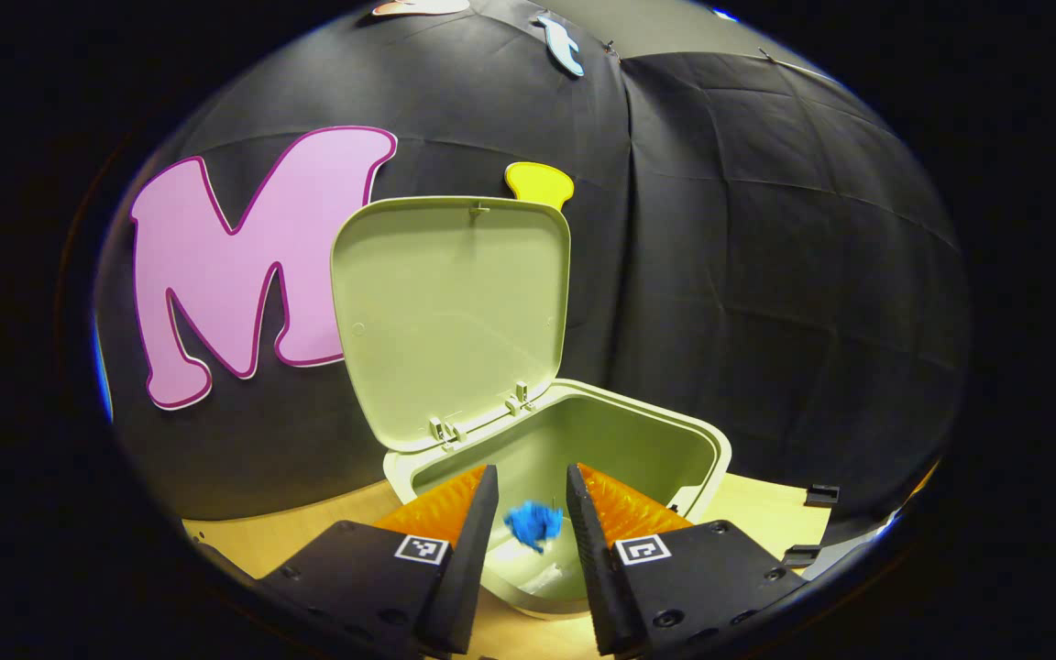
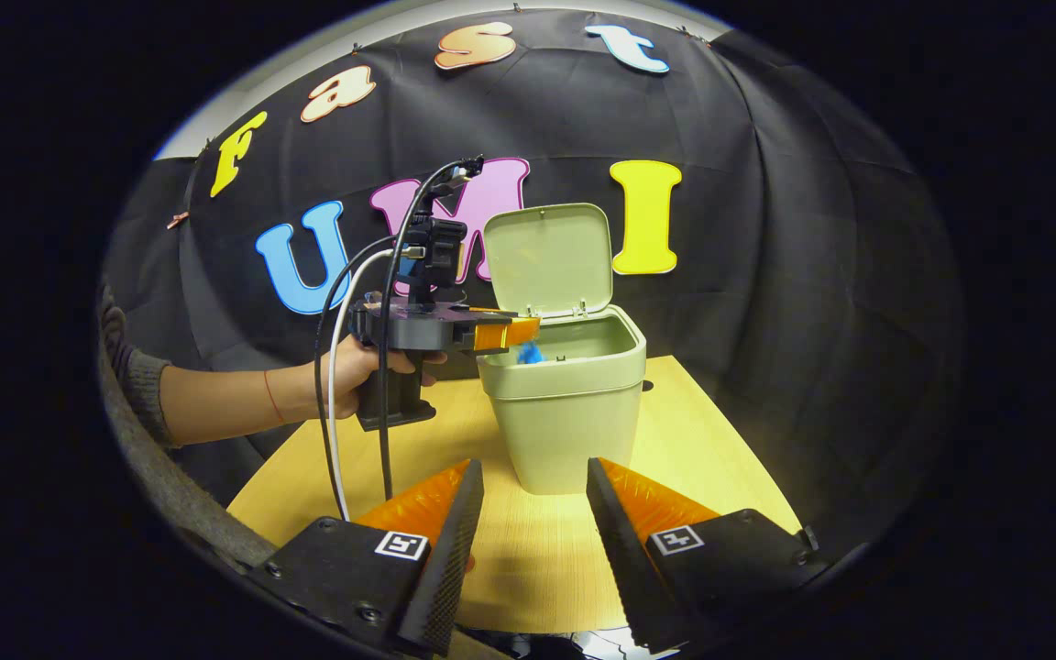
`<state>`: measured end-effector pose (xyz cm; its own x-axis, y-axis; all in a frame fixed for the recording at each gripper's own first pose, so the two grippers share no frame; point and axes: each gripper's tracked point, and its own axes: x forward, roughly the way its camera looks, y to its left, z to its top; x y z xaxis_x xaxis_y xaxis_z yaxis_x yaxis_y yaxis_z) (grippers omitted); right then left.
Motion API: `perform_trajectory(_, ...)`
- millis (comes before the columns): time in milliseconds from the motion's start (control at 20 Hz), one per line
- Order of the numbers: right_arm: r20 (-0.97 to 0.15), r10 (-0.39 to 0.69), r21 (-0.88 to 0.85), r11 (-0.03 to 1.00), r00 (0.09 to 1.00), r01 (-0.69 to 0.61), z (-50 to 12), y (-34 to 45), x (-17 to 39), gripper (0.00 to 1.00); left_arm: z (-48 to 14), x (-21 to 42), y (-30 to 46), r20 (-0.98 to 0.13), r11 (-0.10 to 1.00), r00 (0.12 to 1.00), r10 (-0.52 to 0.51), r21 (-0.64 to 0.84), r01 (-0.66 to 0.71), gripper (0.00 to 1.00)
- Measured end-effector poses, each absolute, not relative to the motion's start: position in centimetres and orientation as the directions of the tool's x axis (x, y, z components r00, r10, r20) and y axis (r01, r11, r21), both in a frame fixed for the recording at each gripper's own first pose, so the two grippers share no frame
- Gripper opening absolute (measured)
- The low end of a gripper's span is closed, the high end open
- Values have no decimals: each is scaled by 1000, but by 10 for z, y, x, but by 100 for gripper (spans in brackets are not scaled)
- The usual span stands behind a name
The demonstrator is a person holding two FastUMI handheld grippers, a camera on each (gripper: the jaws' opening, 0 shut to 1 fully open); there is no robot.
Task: Press the lid of the desktop garbage bin to open it, pick up the crumpled paper on the desktop and throw it into the bin, then pick up the pop can on the desktop and drop it into the bin, and finally close the garbage bin lid.
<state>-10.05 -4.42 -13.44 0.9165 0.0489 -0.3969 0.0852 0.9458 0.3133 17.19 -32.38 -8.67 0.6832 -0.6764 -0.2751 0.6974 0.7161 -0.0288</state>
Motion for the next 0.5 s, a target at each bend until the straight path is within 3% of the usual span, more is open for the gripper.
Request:
perform_trajectory(100,-394,53,309,948,918,78,-134,-43,-100,73,-87,172,-324,-269,716,684,-678,-30,697,58)
perform_trajectory(200,-385,54,305,950,921,71,-132,-42,-100,73,-80,170,-320,-239,717,693,-680,-25,696,75)
perform_trajectory(250,-382,57,304,950,922,67,-131,-42,-100,73,-76,168,-318,-226,718,696,-681,-25,695,89)
perform_trajectory(350,-382,65,307,950,922,60,-131,-41,-97,77,-70,167,-312,-201,725,707,-678,-26,688,97)
perform_trajectory(500,-383,78,308,950,920,48,-132,-35,-96,84,-63,166,-299,-183,750,734,-654,-32,661,98)
